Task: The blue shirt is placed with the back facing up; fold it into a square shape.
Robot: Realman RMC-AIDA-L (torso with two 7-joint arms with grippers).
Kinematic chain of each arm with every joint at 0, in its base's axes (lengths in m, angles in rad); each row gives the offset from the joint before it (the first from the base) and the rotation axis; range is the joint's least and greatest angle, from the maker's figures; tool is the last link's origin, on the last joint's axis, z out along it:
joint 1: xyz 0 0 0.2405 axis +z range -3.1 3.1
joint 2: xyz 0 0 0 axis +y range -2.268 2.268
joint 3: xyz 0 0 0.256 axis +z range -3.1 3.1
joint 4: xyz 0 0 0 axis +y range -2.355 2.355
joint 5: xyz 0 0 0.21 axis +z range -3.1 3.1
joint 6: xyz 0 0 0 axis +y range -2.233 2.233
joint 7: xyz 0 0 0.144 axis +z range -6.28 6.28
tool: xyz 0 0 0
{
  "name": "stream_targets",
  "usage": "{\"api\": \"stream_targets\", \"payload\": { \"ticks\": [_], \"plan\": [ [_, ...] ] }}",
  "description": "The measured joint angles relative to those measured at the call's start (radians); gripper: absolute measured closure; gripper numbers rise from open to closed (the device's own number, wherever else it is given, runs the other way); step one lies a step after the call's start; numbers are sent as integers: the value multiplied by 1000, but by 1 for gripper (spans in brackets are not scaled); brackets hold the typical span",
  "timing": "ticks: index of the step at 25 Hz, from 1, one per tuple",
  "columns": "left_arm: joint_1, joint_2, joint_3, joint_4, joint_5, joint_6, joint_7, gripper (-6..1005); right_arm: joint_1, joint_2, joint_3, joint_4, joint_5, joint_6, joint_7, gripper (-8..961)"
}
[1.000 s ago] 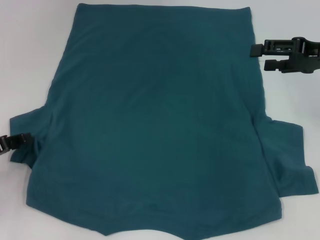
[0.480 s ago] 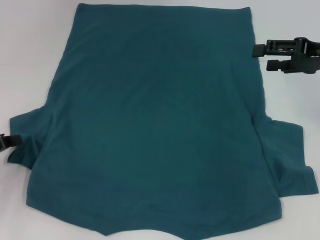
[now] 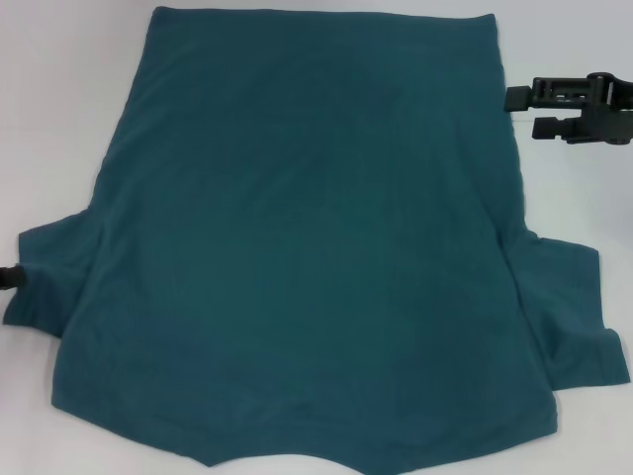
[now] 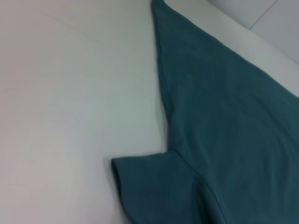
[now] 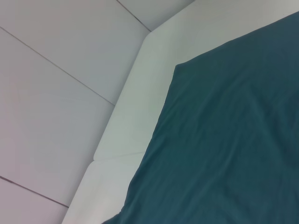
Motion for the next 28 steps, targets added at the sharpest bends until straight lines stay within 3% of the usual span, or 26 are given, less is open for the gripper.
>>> {"api": "stream_targets", "payload": {
  "ticks": [6, 14, 28],
  "plan": [
    [9, -4, 0, 122, 63, 49, -74, 1000, -2, -2, 3, 0, 0, -1, 0, 38],
    [-35, 24, 2, 250, 204, 142, -205, 999, -3, -4, 3, 0, 0, -2, 0, 38],
    [-138, 64, 58, 324, 297, 257, -361, 1000, -3, -4, 3, 0, 0, -7, 0, 38]
  ]
}}
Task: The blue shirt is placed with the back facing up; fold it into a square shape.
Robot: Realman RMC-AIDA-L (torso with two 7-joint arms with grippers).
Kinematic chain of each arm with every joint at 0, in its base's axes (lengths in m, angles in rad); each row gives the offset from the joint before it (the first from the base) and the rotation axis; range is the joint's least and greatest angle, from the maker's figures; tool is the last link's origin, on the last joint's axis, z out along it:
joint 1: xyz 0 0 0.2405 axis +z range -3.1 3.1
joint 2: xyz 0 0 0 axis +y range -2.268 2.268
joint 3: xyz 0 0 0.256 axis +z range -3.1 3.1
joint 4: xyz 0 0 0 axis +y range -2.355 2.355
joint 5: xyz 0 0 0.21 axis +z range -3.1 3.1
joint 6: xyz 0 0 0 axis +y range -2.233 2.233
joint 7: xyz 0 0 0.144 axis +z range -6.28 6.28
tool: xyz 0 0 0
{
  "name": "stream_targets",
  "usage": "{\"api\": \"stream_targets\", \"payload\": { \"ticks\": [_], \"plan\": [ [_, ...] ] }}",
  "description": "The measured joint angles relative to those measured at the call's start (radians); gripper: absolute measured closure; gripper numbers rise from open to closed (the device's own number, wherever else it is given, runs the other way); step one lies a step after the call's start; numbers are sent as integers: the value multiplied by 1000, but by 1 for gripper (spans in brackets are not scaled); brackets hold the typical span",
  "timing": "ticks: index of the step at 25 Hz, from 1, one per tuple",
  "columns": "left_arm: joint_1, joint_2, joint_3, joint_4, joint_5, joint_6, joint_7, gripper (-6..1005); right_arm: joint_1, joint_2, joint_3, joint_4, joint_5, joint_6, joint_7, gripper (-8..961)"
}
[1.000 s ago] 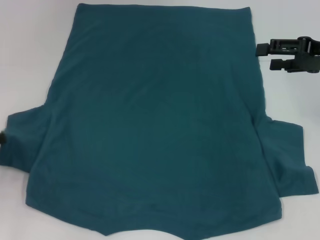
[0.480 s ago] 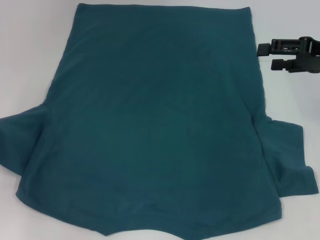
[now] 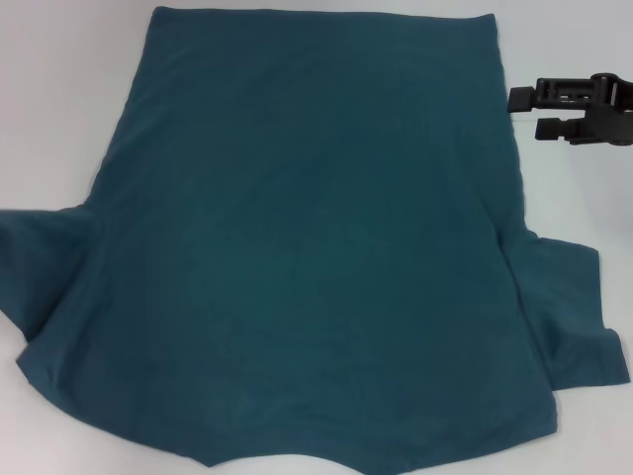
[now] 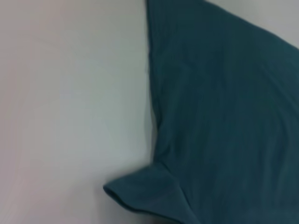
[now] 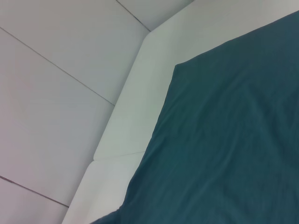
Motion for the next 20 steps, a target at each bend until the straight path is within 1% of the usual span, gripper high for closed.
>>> {"api": "stream_targets", "payload": {
  "ticks": [2, 5, 7, 10, 13, 18, 20],
  "plan": [
    [-9, 9, 14, 24, 11, 10, -34, 1000, 0, 0, -1, 0, 0, -1, 0, 38],
    [-17, 14, 28, 43, 23, 21, -60, 999, 0, 0, -2, 1, 0, -1, 0, 38],
    [-26, 15, 32, 46, 26, 38, -64, 999, 0, 0, -4, 5, 0, -1, 0, 38],
    [-45, 7, 35, 31, 27, 64, -71, 999, 0, 0, -5, 9, 0, -1, -1, 38],
    [-68, -12, 52, 5, 27, 86, -94, 999, 0, 0, -5, 11, -1, 1, -2, 38],
    [-118, -63, 93, -40, 27, 87, -117, 999, 0, 0, -7, 12, -2, 4, -2, 38],
    [-129, -72, 102, -45, 27, 83, -118, 1000, 0, 0, -7, 13, -3, 5, -2, 38]
  ]
}}
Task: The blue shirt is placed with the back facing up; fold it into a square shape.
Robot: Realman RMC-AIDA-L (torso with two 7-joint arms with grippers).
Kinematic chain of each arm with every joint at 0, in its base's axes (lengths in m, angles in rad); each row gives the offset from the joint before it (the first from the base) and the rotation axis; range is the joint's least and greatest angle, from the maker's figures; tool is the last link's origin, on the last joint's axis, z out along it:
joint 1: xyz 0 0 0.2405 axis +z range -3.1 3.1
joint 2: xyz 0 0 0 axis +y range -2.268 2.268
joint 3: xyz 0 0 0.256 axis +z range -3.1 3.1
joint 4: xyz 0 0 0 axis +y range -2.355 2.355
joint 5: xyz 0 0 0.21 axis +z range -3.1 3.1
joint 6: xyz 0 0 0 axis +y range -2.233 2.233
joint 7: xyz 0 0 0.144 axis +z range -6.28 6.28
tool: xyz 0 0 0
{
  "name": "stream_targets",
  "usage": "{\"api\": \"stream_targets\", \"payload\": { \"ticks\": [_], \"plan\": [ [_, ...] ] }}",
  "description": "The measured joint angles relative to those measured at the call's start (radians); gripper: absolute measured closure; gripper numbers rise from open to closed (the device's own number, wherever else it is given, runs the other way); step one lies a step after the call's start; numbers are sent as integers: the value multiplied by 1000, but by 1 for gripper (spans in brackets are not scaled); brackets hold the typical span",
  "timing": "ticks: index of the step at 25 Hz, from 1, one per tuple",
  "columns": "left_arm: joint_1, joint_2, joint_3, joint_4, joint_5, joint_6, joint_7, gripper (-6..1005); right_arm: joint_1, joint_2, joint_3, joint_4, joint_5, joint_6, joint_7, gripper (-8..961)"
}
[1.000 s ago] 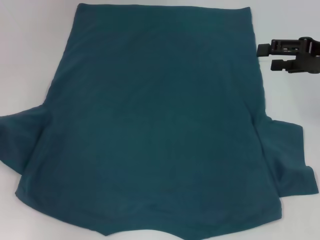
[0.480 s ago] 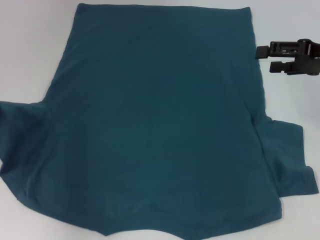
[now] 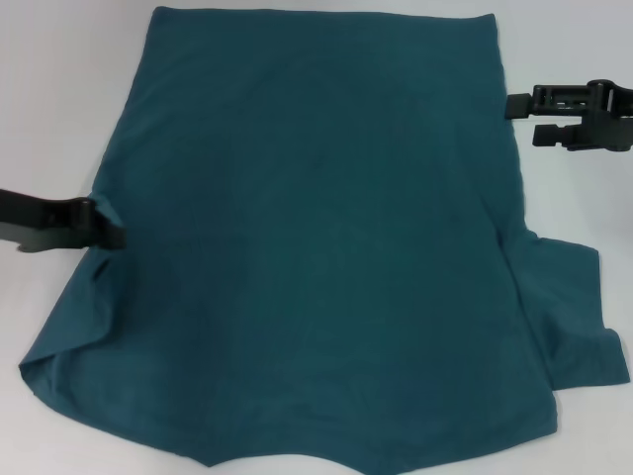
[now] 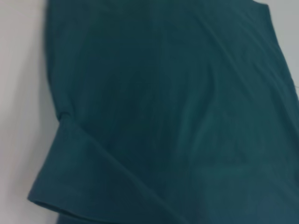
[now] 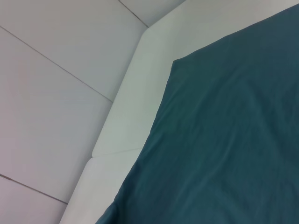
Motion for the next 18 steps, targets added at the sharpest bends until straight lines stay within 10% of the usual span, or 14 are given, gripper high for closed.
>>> {"api": "stream_targets", "payload": {
  "ticks": [18],
  "plan": [
    [-37, -22, 58, -4, -8, -7, 11, 999, -10, -2, 6, 13, -3, 2, -8, 39]
  ]
}}
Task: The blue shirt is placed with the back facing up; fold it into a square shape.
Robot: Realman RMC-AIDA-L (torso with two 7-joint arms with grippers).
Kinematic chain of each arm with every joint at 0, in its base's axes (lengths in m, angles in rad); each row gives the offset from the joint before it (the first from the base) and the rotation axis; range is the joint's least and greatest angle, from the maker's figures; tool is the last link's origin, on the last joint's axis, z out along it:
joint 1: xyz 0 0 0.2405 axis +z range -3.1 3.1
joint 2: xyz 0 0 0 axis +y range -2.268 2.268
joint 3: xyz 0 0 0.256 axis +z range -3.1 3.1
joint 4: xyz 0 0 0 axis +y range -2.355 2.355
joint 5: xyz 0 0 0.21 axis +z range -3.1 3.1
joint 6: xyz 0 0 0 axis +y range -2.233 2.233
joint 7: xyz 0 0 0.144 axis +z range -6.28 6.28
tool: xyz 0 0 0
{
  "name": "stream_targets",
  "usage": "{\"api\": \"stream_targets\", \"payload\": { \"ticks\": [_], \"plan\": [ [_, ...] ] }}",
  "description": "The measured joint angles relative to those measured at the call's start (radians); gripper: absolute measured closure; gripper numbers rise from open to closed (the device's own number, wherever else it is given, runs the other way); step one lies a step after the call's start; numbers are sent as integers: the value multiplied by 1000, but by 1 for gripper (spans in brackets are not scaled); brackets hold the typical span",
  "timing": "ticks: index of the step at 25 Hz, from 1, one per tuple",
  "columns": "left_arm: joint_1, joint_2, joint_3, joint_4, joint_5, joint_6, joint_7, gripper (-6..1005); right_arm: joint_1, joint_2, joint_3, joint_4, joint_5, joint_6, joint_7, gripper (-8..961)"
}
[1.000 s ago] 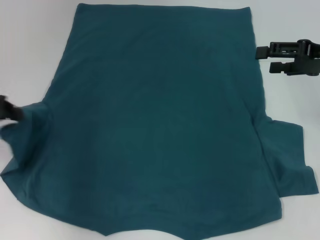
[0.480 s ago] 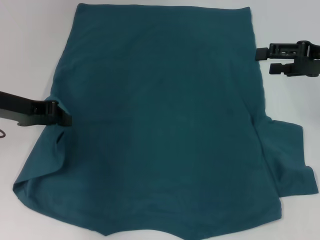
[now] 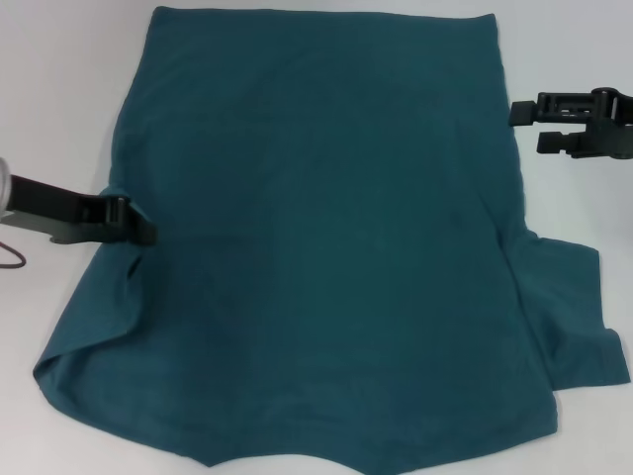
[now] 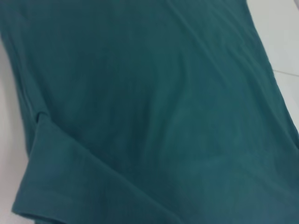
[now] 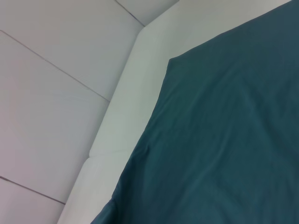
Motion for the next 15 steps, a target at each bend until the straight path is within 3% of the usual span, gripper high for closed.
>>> {"api": "stream_targets", "payload": {
  "ticks": [4, 8, 11, 15],
  "plan": [
    [-2, -14, 106, 37, 4, 7, 64, 962, -2, -2, 1, 0, 0, 3, 0, 39],
    [39, -62, 185, 164, 13, -9, 106, 889, -4, -3, 1, 0, 0, 5, 0, 39],
    [59, -82, 168, 232, 23, -19, 107, 827, -4, -3, 1, 0, 0, 5, 0, 39],
    [64, -70, 60, 212, 10, -2, 96, 744, -7, -3, -3, 0, 0, 5, -1, 39]
  ]
}}
